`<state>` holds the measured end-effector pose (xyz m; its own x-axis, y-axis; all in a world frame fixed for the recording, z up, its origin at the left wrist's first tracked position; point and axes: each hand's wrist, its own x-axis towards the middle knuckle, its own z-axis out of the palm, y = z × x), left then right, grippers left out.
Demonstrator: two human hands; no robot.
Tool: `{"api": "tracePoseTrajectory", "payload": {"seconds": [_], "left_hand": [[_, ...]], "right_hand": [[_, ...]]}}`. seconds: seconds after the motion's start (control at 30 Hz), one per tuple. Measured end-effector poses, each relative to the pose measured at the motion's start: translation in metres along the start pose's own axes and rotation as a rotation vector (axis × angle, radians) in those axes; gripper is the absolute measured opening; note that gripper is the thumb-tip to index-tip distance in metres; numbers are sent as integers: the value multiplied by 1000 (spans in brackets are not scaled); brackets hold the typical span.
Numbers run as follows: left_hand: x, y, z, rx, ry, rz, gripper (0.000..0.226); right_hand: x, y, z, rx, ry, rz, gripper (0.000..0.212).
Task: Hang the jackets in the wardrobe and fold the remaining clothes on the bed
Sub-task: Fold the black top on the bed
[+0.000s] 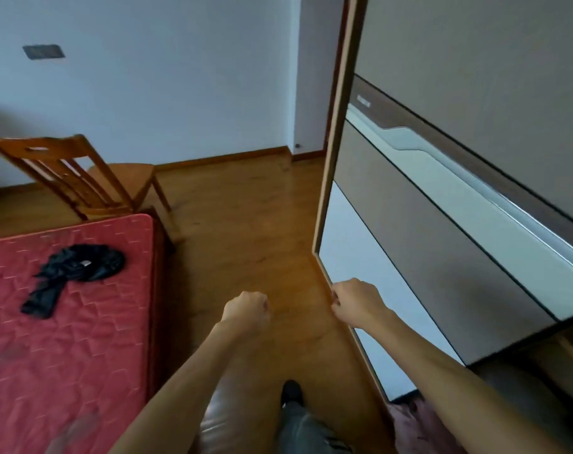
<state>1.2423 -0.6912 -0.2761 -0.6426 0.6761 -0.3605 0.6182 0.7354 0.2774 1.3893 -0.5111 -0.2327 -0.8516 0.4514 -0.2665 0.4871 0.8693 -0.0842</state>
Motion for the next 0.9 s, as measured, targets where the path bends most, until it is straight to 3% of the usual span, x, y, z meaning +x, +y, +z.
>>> {"api": "tracePoseTrajectory", "payload": {"seconds": [0.23,0.6,0.9], "left_hand": [[37,-125,-55,17,-9,-237,30],[71,-276,-151,-47,37,-642,29],[115,-405,-173,-191,-53,-794,28]], "right_hand": [[142,-89,-9,-44,-174,-249,12],[332,-242,-48,-157,-214,-534,12],[441,-371,-43,-268,-278,-675,21]]}}
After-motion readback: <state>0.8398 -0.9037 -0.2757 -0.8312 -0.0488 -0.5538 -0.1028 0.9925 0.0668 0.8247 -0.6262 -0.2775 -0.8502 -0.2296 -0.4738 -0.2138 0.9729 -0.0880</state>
